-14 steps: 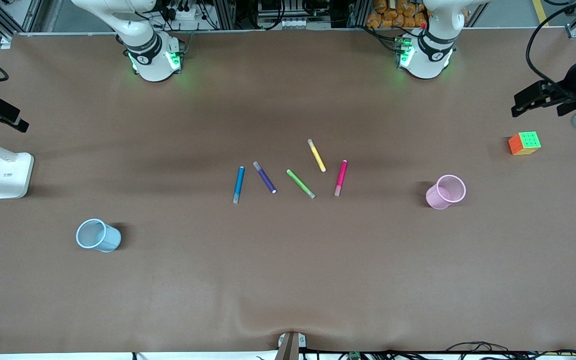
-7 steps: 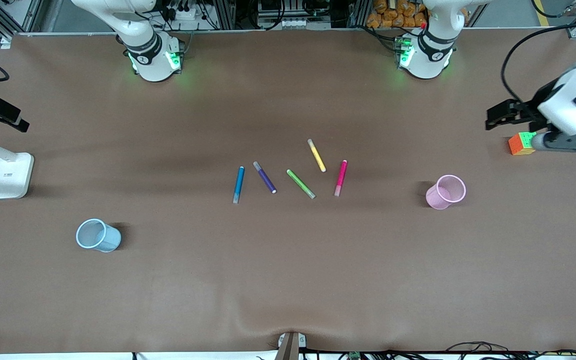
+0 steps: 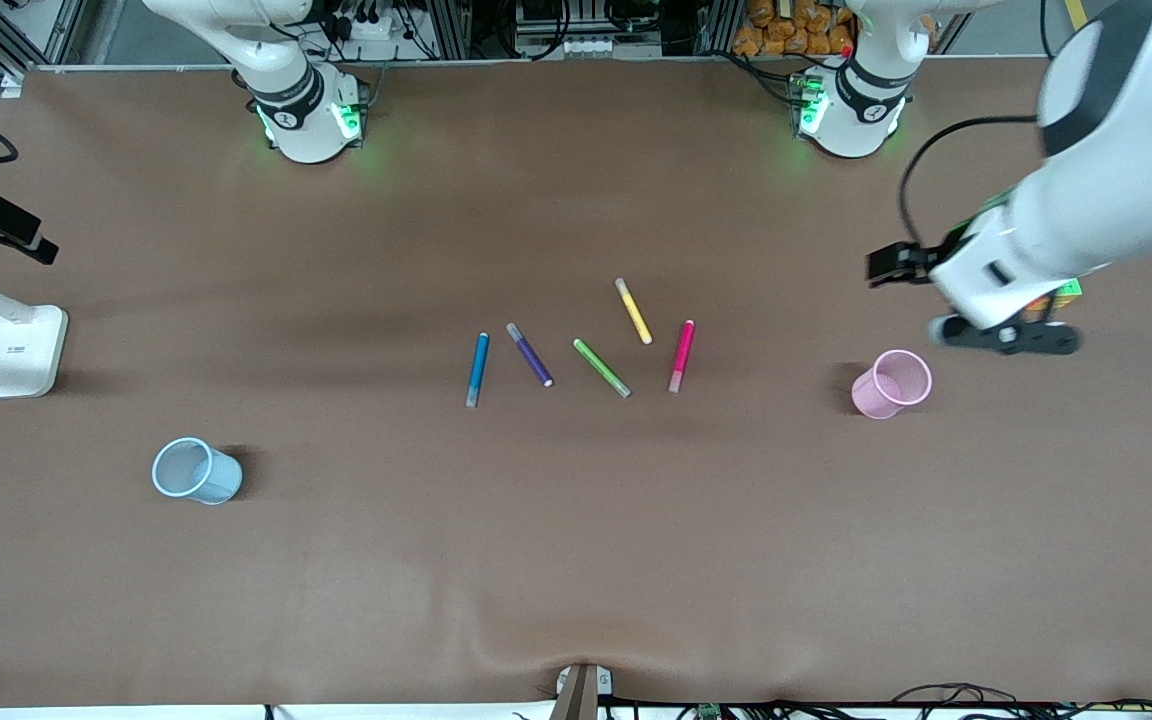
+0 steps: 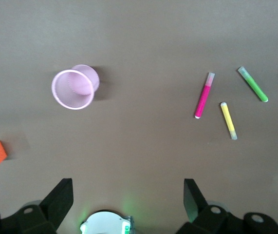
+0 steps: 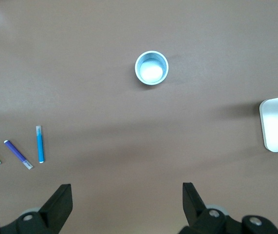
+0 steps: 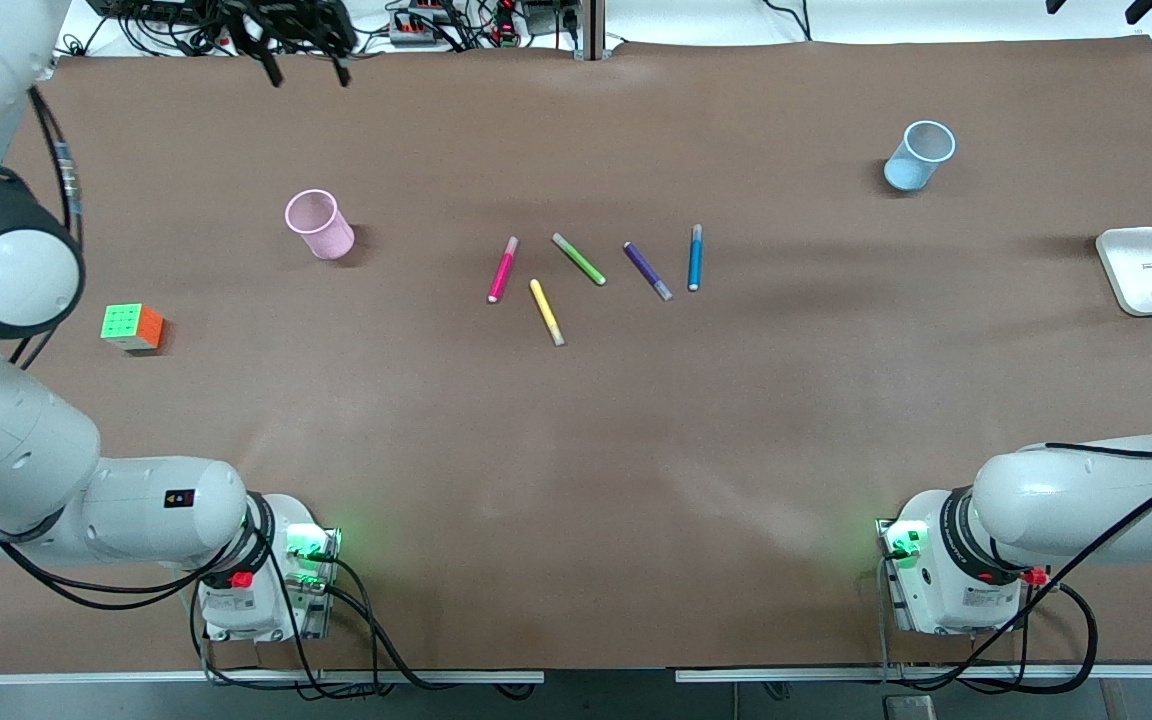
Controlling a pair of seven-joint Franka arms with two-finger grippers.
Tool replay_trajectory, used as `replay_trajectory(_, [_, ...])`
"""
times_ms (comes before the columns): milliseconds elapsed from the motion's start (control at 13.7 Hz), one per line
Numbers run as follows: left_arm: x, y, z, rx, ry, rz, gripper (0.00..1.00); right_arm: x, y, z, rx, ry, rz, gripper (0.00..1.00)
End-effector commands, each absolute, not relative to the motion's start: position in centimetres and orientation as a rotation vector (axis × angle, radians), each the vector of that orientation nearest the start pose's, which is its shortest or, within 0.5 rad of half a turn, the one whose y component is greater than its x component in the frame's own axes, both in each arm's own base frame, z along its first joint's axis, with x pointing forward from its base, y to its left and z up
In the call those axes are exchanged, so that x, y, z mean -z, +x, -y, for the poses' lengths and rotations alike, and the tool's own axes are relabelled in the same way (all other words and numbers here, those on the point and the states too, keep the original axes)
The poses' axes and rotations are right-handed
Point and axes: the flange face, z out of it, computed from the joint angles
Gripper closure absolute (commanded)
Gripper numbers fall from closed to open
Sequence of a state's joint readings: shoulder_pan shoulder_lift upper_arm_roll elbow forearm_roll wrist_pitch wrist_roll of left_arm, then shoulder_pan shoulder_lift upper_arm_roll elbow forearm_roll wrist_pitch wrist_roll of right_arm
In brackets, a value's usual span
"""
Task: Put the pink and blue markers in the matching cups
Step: 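Move the left gripper over the pink marker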
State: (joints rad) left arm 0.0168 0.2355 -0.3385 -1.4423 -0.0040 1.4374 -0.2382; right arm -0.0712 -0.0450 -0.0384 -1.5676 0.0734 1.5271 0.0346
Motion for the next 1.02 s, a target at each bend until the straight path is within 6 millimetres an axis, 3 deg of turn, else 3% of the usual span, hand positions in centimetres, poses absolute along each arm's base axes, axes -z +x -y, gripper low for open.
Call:
replay_trajectory(0, [-53.0,58.0,20.2,-0.424,-3.127,-0.168,0.0,-65.1,53.2,5.4,0.009,-3.065,-0.222,0.0])
replay_trajectory(146, [-51.3,57.6,23.8,-0.445,-3.106,-0.187,0.0,-65.1,53.3,5.4,0.009,-3.065,-0.223,0.0])
replay_trajectory(219, [-50.5,57.8,24.5,-0.448,-3.109,-0.167,0.0,-65.1,53.2,5.5,0.009,-3.065,-0.225,0.0])
replay_trajectory(948, [-44.5,58.5,29.0,-0.492,-3.111,-0.179,0.0,-65.1,53.2,5.4,0.009,-3.067,-0.223,0.0])
